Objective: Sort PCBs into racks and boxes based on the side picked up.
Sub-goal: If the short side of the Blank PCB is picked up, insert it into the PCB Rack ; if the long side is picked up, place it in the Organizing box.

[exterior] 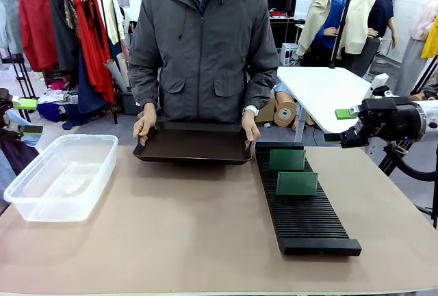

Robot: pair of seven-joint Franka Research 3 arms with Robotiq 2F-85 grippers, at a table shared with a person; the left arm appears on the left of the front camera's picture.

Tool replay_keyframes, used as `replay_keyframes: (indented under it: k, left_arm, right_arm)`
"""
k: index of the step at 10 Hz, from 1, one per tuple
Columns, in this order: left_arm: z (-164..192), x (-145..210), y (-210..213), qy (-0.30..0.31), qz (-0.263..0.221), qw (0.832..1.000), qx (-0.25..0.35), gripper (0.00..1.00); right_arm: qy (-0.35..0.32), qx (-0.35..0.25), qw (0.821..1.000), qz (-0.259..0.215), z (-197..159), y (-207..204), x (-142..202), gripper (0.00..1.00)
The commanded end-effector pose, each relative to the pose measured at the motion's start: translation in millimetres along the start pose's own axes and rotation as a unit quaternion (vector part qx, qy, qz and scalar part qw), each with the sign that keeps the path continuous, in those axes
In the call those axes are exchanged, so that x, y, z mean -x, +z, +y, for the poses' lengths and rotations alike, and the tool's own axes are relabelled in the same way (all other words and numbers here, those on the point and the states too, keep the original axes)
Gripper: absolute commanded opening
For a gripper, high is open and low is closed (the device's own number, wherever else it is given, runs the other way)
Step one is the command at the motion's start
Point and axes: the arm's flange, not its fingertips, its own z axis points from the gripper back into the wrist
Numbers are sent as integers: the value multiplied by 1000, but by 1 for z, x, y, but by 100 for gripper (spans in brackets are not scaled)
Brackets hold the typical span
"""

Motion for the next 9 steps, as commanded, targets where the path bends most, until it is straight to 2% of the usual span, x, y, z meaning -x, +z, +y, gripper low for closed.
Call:
replay_keyframes:
  k: [1, 2, 9]
  left_arm:
    - [-2, 1, 1, -1, 1, 1000, 4, 100]
    - [-2, 1, 1, -1, 1, 1000, 4, 100]
    - [-2, 1, 1, -1, 1, 1000, 4, 100]
  right_arm:
    - [-5, 3, 1000, 16, 5, 3, -8, 100]
    - [0, 0, 1000, 0, 0, 0, 0, 100]
    - [0, 0, 1000, 0, 0, 0, 0, 100]
